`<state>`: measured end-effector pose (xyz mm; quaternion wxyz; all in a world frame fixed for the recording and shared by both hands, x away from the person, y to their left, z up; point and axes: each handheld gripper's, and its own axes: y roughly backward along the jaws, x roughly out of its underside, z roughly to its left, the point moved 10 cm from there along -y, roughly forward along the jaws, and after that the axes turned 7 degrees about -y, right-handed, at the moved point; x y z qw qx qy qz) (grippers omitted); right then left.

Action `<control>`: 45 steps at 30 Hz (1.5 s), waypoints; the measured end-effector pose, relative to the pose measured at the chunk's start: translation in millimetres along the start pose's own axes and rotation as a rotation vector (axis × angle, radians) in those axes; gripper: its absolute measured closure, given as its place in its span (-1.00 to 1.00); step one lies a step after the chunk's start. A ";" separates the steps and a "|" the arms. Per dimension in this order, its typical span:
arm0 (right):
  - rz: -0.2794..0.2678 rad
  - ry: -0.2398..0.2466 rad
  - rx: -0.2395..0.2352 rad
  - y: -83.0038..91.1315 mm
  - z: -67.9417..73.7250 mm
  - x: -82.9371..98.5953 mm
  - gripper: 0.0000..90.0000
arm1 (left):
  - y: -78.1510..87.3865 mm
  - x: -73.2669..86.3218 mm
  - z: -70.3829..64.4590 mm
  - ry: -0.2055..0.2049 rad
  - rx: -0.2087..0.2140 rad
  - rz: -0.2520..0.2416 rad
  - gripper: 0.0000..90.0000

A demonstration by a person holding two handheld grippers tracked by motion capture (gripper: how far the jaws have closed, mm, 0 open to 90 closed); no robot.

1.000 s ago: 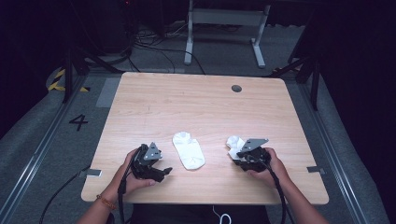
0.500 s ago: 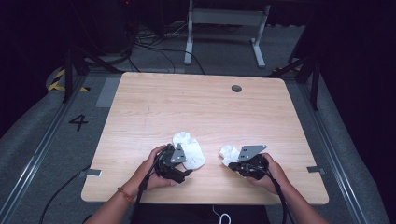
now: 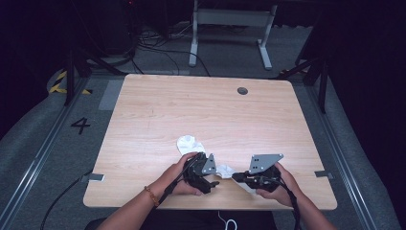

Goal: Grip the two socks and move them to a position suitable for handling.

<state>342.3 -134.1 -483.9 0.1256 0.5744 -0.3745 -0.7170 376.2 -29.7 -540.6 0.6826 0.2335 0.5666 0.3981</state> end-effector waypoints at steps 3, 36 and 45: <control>-0.020 -0.001 -0.018 3.7 3.6 -3.9 0.98 | -5.1 -3.5 -1.2 -0.008 0.020 -0.003 -0.31; 0.021 -0.188 0.244 9.1 -90.4 43.7 0.56 | -1.4 -3.4 15.8 0.098 0.075 -0.025 0.74; 0.123 -0.199 0.264 4.1 -103.5 72.2 0.45 | -7.6 -13.7 44.7 0.161 -0.023 0.001 0.44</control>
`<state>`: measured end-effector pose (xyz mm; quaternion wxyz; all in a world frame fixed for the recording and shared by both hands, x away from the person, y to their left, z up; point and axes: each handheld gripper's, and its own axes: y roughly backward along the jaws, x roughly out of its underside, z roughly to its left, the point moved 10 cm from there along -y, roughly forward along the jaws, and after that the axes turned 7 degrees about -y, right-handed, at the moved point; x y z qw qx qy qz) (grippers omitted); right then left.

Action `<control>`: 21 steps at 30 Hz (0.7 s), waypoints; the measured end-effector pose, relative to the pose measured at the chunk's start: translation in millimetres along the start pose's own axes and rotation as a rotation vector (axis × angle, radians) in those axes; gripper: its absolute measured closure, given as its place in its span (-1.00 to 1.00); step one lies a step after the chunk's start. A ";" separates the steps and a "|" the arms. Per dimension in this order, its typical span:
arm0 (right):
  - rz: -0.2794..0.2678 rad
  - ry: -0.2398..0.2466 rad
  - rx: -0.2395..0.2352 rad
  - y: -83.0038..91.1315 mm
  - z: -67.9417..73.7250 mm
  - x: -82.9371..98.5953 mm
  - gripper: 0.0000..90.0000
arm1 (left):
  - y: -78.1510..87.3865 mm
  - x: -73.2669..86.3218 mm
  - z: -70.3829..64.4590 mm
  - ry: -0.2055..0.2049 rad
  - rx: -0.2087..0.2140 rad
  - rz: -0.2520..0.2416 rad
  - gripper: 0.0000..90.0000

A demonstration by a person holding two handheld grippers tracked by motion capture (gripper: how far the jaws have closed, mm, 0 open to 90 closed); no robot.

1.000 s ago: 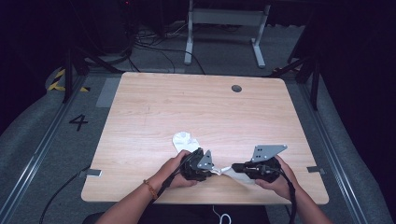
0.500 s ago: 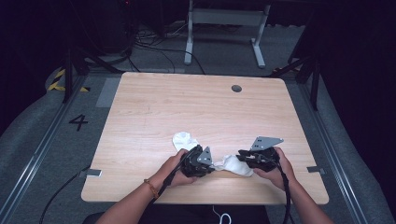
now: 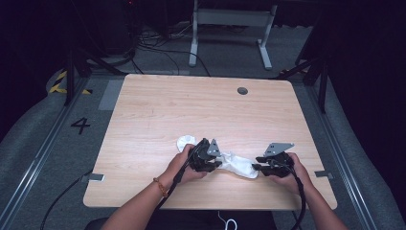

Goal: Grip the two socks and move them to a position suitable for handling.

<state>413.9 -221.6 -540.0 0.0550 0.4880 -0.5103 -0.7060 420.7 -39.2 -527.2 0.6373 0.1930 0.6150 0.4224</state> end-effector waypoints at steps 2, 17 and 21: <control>0.010 -0.013 0.024 2.8 -4.0 3.9 0.41 | -4.6 -2.4 4.2 0.017 -0.007 0.011 0.38; -0.022 -0.028 -0.006 17.0 0.4 9.6 0.35 | -23.9 -7.5 -4.1 0.000 0.064 0.047 0.11; 0.002 -0.041 -0.065 9.0 4.3 15.5 0.38 | -27.5 -2.8 -3.5 0.037 0.102 0.049 0.03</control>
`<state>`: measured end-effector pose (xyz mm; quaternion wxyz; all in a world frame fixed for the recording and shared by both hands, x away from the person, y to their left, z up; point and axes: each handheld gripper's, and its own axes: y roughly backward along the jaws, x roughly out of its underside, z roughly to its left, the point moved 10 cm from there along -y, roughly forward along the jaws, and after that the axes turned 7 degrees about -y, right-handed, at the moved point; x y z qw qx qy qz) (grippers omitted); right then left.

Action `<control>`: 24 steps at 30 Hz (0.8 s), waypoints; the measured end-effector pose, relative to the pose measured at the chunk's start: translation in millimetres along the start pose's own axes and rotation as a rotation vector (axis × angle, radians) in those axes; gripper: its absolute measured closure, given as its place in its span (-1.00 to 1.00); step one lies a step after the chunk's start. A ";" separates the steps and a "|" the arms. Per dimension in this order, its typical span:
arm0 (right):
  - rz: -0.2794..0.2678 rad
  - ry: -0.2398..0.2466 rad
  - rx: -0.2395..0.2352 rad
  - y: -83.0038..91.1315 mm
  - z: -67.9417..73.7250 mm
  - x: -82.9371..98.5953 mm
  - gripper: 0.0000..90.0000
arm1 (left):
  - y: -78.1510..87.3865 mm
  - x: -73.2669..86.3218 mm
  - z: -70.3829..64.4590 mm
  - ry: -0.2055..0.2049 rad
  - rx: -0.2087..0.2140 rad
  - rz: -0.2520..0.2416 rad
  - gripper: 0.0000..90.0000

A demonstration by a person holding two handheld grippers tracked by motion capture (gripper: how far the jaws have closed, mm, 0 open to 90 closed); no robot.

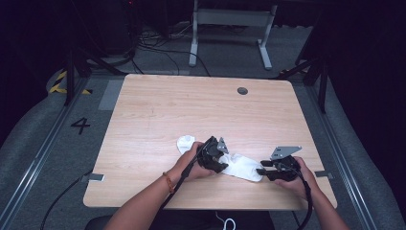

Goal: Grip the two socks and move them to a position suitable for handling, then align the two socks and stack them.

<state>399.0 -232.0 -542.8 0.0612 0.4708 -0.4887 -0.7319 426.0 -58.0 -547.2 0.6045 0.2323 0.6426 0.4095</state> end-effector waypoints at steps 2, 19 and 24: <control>0.007 -0.003 -0.004 -1.1 0.9 0.2 0.39 | 0.3 1.1 1.7 0.011 0.006 0.000 0.01; -0.029 -0.054 0.062 2.2 -11.4 4.1 0.63 | -0.2 -2.5 0.6 -0.011 0.041 0.009 0.61; -0.032 -0.058 0.013 3.1 -8.6 7.2 0.43 | -1.6 -4.2 2.6 -0.025 0.046 0.010 0.71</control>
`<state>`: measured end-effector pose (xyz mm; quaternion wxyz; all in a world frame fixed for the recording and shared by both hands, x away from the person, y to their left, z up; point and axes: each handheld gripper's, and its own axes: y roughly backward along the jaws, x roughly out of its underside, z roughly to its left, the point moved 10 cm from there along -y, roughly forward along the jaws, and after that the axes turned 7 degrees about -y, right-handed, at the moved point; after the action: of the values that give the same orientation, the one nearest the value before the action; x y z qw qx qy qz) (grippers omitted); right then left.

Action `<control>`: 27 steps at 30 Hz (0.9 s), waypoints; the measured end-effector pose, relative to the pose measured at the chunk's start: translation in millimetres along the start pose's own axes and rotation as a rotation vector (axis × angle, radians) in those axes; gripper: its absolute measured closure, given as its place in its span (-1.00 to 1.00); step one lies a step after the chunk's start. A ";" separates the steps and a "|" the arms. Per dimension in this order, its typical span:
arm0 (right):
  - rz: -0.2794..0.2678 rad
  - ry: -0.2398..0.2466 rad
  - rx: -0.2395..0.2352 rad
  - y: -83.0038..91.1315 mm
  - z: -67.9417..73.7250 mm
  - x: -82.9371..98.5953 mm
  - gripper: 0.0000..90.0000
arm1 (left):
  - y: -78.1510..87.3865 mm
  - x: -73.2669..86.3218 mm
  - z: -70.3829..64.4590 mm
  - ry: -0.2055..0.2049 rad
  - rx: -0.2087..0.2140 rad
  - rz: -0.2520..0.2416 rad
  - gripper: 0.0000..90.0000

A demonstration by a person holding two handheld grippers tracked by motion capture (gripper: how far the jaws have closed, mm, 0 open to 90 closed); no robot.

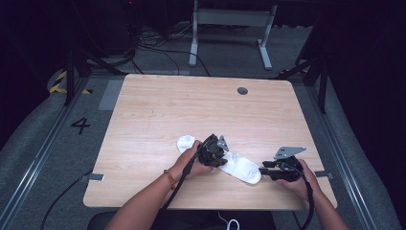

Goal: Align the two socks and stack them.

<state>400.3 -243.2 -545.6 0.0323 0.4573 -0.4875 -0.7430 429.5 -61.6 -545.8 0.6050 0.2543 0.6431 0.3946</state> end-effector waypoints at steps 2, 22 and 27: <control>0.000 -0.012 0.007 0.4 0.9 0.6 0.40 | -0.3 -0.2 0.3 0.003 0.000 -0.003 0.73; -0.093 0.023 0.032 4.7 17.2 -18.7 0.62 | -2.0 -3.2 1.0 -0.024 -0.006 0.007 0.83; -0.027 0.031 0.050 -8.6 16.0 -9.5 0.61 | -1.9 -3.1 1.0 -0.030 -0.009 0.010 0.83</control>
<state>397.9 -222.9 -544.2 0.0185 0.4758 -0.4991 -0.7240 431.2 -64.9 -545.5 0.6138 0.2607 0.6309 0.3965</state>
